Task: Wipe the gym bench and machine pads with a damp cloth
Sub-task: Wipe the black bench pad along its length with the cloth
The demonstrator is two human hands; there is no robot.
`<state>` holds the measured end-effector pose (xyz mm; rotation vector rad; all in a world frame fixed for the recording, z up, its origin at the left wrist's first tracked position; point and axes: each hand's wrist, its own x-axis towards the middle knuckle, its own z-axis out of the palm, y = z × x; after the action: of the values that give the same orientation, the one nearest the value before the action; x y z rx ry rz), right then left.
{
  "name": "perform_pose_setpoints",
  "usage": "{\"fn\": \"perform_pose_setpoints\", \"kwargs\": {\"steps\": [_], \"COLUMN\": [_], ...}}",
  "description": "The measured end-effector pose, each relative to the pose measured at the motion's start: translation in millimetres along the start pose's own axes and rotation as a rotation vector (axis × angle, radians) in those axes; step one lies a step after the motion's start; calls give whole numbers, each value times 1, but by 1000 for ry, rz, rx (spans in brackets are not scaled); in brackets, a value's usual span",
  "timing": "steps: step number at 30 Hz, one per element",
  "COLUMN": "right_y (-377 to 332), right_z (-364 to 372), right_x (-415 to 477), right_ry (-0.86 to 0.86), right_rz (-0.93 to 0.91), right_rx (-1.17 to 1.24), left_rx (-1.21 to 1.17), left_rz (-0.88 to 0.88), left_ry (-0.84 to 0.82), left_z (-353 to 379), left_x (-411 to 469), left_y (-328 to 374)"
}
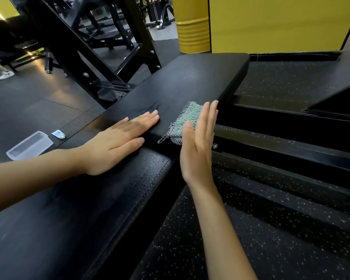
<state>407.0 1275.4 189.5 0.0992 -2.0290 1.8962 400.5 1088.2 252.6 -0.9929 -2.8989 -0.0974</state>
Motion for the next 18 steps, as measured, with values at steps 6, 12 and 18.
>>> {"fn": "perform_pose_setpoints", "kwargs": {"steps": [6, 12, 18], "right_y": [-9, -7, 5], "right_z": [7, 8, 0], "right_x": [-47, -41, 5], "right_ry": [-52, -50, -8], "right_rz": [-33, -46, 6], "right_rx": [39, 37, 55], "left_rx": [-169, -189, -184], "left_rz": [-44, -49, -36], "left_ry": [-76, -73, -59], "left_z": [-4, -3, -3], "left_x": [8, 16, 26], "left_y": [-6, -9, -11]}}
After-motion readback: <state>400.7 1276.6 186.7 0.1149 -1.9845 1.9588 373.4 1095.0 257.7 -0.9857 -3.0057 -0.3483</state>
